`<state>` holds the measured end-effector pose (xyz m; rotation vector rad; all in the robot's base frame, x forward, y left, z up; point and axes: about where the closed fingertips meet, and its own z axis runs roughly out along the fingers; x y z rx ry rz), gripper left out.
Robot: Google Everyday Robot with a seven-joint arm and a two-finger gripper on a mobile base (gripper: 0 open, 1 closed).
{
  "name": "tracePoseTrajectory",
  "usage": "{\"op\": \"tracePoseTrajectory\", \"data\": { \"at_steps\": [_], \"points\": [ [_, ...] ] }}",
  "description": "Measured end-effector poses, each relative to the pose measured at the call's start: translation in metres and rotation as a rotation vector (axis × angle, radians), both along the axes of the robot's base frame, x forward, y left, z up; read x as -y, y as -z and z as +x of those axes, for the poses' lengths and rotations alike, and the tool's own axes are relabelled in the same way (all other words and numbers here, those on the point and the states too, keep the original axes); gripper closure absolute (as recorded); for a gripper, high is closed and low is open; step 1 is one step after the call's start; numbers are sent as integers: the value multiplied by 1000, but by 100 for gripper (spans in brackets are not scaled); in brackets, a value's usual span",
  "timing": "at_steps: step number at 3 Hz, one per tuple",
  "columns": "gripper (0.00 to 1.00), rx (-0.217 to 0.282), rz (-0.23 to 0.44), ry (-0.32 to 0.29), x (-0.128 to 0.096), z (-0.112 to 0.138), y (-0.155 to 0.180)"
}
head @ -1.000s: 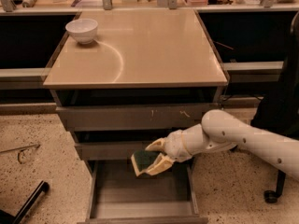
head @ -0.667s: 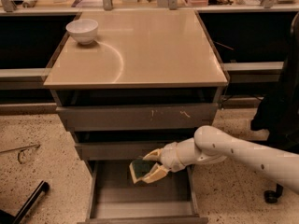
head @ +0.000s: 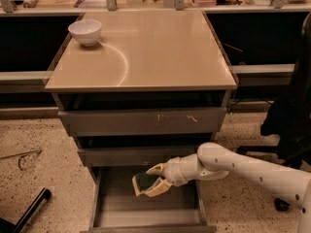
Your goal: Place sponge into bottom drawer
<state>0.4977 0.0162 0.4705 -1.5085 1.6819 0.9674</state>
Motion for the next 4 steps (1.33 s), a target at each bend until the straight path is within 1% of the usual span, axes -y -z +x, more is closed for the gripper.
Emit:
{"op": "tracePoseTrajectory", "data": {
  "at_steps": [1, 2, 3, 4],
  "points": [
    [100, -9, 28, 12, 2, 4, 15],
    [100, -23, 70, 46, 7, 14, 59],
    [100, -79, 100, 92, 4, 11, 126],
    [100, -79, 100, 92, 4, 11, 126]
  ]
}}
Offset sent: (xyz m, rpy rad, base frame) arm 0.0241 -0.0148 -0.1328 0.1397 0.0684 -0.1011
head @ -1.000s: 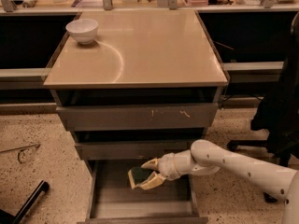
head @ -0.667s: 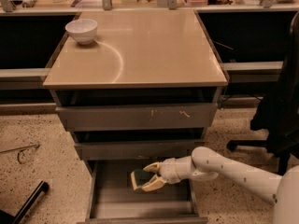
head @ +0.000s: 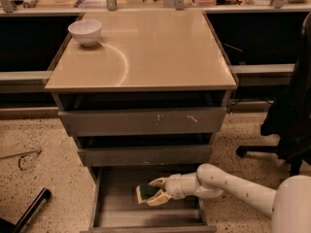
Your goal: Place sponge into bottom drawer
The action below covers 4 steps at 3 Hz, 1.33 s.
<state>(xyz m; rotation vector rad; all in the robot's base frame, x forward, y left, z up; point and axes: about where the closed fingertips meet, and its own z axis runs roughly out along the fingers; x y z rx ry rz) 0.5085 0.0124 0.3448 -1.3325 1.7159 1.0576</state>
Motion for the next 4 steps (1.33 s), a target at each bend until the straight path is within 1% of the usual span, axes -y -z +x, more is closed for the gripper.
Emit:
{"op": "tracePoseTrajectory", "data": {
  "at_steps": [1, 2, 3, 4],
  "points": [
    [100, 19, 16, 49, -5, 6, 23],
    [100, 27, 43, 162, -12, 13, 57],
    [100, -30, 85, 265, -19, 19, 100],
    [100, -48, 54, 315, -25, 21, 128]
  ]
}}
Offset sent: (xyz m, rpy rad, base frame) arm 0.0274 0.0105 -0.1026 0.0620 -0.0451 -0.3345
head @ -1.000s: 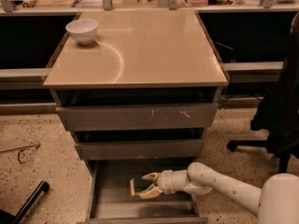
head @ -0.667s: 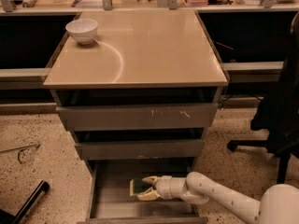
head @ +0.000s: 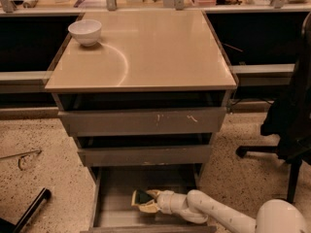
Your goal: Place sponge into bottom drawer
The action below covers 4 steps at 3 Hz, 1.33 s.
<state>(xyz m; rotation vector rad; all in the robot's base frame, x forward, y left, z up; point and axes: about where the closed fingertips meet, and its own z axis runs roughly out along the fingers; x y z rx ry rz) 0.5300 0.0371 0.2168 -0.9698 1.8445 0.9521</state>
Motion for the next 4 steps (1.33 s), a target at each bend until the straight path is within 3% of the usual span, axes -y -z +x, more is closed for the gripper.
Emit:
{"op": "tracePoseTrajectory", "data": {
  "at_steps": [1, 2, 3, 4],
  "points": [
    [100, 0, -136, -25, -13, -3, 16],
    [100, -10, -240, -15, -13, 2, 31],
    [100, -10, -239, -15, -13, 2, 31],
    [100, -48, -250, -22, -22, 0, 53]
  ]
}}
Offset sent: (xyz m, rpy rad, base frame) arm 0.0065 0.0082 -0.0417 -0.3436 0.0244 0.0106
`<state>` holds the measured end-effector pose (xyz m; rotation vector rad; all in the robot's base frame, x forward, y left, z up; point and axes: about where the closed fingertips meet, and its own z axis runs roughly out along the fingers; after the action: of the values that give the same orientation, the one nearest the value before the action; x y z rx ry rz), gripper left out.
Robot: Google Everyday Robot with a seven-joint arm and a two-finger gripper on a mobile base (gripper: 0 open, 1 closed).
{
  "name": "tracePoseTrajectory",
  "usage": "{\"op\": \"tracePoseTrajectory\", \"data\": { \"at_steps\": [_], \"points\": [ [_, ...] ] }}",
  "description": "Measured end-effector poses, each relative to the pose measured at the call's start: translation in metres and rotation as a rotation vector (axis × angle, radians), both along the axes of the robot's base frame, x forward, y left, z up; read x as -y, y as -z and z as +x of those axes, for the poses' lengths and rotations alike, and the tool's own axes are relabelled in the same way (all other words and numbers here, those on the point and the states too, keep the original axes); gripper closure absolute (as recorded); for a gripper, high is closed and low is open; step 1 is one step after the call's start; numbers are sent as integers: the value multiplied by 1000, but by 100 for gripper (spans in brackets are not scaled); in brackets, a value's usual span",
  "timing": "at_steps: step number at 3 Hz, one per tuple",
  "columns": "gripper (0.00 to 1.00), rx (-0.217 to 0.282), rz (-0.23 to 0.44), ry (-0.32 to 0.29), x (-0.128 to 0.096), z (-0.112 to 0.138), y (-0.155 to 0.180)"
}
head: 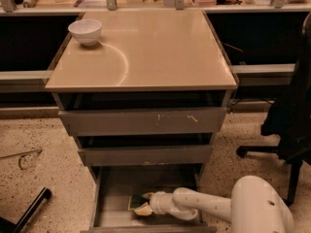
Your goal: Place sponge into bottom drawer
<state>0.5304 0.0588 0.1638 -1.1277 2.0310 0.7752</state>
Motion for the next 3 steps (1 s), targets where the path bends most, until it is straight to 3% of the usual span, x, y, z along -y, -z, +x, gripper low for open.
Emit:
{"op": "tracePoseTrajectory", "data": {
  "at_steps": [1, 3],
  "points": [
    [100, -43, -45, -13, -9, -5, 31],
    [58, -44, -48, -26, -14, -7, 32]
  ]
}}
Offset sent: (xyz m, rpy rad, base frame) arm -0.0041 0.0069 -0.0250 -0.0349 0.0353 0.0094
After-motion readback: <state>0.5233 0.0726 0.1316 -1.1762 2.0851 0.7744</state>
